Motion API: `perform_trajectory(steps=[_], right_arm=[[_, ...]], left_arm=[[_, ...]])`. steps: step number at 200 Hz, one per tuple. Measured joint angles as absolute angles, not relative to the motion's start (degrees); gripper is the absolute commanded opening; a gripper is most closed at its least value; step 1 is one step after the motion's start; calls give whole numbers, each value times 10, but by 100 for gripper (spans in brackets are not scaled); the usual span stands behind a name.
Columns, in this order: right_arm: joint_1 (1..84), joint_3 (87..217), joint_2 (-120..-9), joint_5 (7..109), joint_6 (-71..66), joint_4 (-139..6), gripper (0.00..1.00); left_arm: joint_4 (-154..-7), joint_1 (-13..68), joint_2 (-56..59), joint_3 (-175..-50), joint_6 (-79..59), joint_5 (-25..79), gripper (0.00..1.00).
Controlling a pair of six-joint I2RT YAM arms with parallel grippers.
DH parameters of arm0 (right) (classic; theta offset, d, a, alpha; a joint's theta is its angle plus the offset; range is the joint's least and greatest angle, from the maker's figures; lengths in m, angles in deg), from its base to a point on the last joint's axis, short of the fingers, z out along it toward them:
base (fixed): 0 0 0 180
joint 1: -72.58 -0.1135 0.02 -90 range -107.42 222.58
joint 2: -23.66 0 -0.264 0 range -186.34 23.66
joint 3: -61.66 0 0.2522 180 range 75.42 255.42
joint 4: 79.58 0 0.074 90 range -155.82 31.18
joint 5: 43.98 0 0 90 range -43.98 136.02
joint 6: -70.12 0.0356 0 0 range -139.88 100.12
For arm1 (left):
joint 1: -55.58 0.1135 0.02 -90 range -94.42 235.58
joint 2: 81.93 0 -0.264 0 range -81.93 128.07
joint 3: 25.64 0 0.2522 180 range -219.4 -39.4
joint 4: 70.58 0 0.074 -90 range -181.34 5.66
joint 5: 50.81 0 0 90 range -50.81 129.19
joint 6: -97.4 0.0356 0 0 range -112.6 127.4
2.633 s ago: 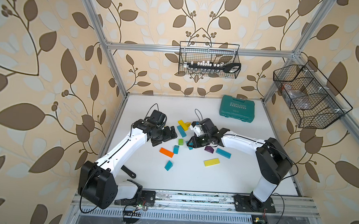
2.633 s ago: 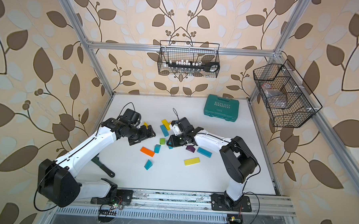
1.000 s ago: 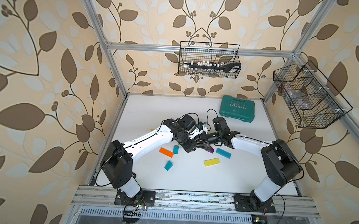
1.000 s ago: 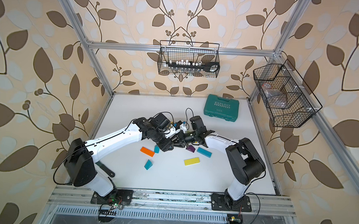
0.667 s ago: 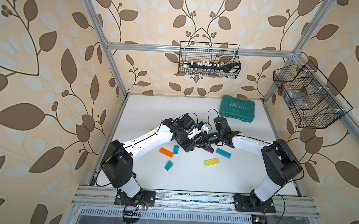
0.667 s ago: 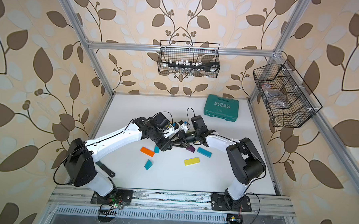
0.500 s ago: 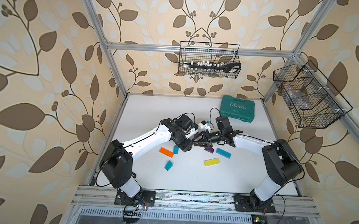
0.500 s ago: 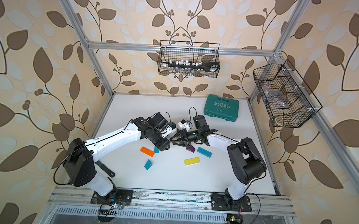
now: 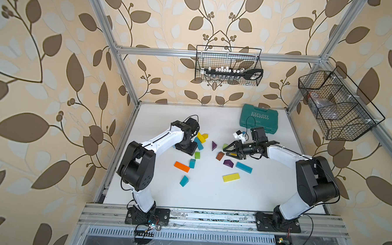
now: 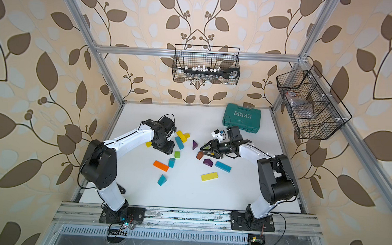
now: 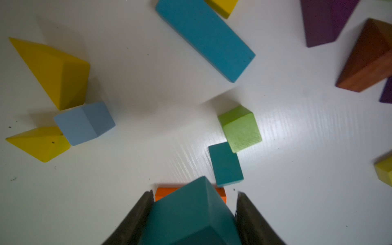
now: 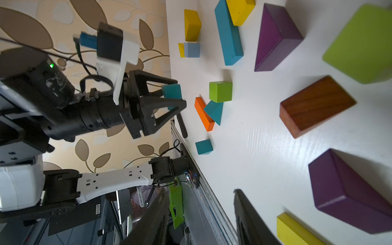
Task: Assemble a small pinwheel with building blocks
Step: Assemble the building block at the center of the board.
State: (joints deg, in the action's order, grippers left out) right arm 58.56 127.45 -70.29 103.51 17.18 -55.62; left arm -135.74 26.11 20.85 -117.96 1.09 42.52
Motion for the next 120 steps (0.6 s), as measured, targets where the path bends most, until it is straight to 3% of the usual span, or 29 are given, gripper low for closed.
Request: perform_trajectory(steps=[120], right_arm=[[588,1257,-716,1030,141,-544,50]], left_arm=[[-1358,295,352,-1267,-93,451,41]])
